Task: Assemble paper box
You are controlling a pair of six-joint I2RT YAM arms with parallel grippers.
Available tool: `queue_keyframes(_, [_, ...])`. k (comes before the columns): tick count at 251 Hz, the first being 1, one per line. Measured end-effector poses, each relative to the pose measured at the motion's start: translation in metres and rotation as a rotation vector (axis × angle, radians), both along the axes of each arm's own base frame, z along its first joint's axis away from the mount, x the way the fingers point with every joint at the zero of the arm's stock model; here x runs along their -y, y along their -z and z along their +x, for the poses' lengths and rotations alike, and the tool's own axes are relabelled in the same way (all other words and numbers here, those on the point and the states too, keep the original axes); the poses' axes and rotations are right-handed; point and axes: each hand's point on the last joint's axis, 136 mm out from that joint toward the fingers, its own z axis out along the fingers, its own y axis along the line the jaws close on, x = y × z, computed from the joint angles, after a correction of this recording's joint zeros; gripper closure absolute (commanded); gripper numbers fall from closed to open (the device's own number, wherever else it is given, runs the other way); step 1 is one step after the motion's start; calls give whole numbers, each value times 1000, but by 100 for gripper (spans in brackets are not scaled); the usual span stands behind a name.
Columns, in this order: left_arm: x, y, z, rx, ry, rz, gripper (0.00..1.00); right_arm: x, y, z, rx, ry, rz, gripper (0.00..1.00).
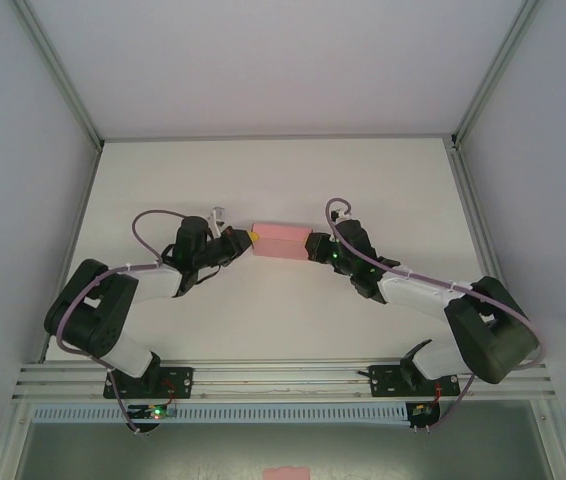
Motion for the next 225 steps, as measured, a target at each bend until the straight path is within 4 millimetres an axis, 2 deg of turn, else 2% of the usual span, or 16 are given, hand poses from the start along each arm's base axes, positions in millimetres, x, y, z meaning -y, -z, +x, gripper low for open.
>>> queue_keyframes(10, [0, -1, -1, -13, 4, 20, 81, 0, 0, 0, -2, -5, -11, 86])
queue_keyframes(37, [0, -3, 1, -51, 18, 69, 76, 0, -2, 5, -13, -14, -41, 83])
queue_keyframes(51, [0, -5, 3, -65, 28, 90, 68, -1, -3, 8, -22, -19, -58, 78])
queue_keyframes(60, [0, -5, 3, -76, 33, 102, 67, 0, -4, 11, -27, -19, -67, 73])
queue_keyframes(73, [0, -5, 3, -96, 34, 116, 63, 0, -4, 13, -34, -31, -85, 59])
queue_keyframes(86, [-1, -6, 4, -106, 40, 136, 59, 2, -3, 14, -49, -32, -104, 51])
queue_keyframes(95, [-2, -6, 5, -118, 37, 153, 48, 4, -2, 15, -56, -35, -123, 46])
queue_keyframes(115, [-4, -9, 6, -130, 37, 188, 25, 10, -4, 18, -68, -33, -151, 45])
queue_keyframes(134, [-7, -20, 8, -113, 40, 219, 9, 11, -10, 22, -65, -37, -167, 39])
queue_keyframes(139, [-7, -24, 9, -106, 38, 223, 0, 12, -12, 23, -58, -41, -173, 37])
queue_keyframes(165, [-13, -56, 10, -32, 28, 255, 0, 11, -31, 31, 6, -71, -200, 15])
queue_keyframes(172, [-16, -65, 10, -7, 20, 267, 0, 10, -37, 32, 36, -98, -215, 2])
queue_keyframes(195, [-33, -93, 7, 75, -38, 330, 0, -1, -57, 28, 176, -266, -271, 2])
queue_keyframes(225, [-69, -107, -5, 117, -161, 460, 0, -30, -74, 4, 366, -675, -436, 2])
